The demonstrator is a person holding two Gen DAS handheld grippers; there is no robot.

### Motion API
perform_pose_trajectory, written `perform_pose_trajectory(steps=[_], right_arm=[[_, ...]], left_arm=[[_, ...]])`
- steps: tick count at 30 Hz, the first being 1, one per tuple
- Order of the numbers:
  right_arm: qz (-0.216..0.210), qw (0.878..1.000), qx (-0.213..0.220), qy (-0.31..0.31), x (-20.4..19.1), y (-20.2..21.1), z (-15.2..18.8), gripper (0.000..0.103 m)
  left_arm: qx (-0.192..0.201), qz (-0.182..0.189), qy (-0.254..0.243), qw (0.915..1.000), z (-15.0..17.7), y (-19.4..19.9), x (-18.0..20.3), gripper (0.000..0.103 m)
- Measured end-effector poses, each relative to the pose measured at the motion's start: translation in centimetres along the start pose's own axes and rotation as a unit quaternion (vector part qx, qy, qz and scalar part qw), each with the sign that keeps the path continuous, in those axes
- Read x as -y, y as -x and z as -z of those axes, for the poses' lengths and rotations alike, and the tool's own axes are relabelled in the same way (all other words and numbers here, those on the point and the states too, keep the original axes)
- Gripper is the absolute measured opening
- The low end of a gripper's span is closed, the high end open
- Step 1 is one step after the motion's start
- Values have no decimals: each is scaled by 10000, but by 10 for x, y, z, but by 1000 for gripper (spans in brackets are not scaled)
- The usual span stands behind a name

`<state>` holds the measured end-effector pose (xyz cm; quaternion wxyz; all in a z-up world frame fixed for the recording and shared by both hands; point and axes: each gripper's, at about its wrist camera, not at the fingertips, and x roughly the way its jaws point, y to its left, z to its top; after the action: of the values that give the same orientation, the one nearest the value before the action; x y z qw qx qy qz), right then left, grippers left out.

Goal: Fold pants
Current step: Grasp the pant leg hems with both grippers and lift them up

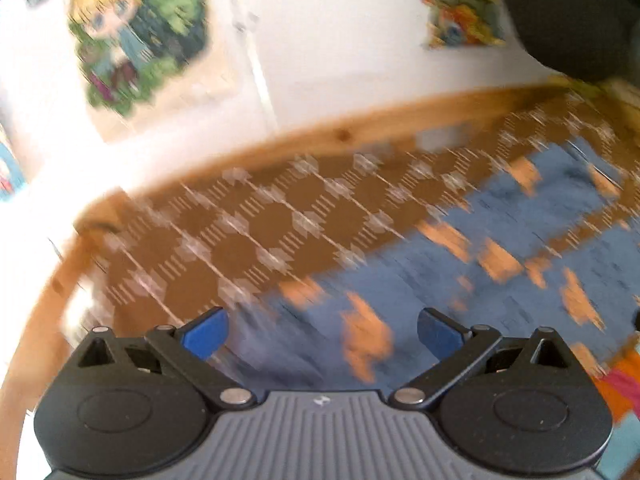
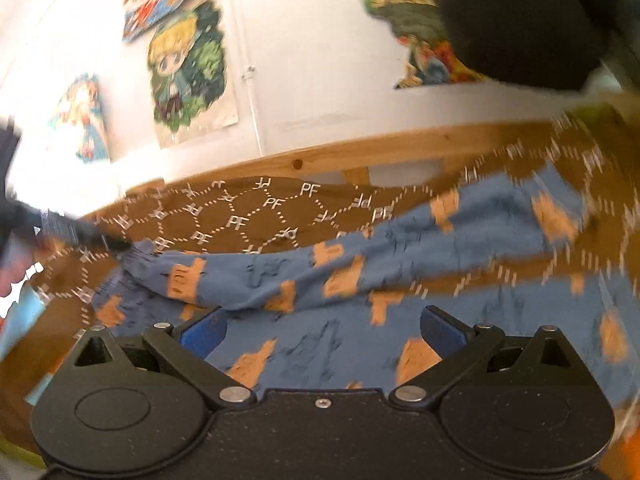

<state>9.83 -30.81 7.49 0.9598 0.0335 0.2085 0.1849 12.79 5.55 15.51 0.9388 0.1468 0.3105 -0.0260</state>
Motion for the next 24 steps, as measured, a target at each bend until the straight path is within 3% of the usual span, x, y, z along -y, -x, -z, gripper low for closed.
perform_pose_trajectory(steps=[6,11,15,18,22,24], right_arm=[[116,9953,-399,878,25,-71,-52,103],[-108,9839,-879,1551,41,-151,-69,103],[-516,9754,-1211,1768,48,-205,-80,102],[-625,9652,-1469,2071,43,-245,-93,102],[-881,9548,-1580,2357,37,-282,-106,96],[-1091,9426,-1855,2552,30,-297,-107,93]], left_arm=[[-362,-66,-354,9987,-56,-52,-38,103],[-1081,481,-427,9921,-52,-117,-43,103],[-1524,610,-362,9858,-46,-157,-51,102],[-1755,697,-589,9802,-40,-175,-53,89],[-2246,1376,-828,9611,-35,-194,-52,77],[-2252,1511,-1019,9571,-36,-196,-48,67]])
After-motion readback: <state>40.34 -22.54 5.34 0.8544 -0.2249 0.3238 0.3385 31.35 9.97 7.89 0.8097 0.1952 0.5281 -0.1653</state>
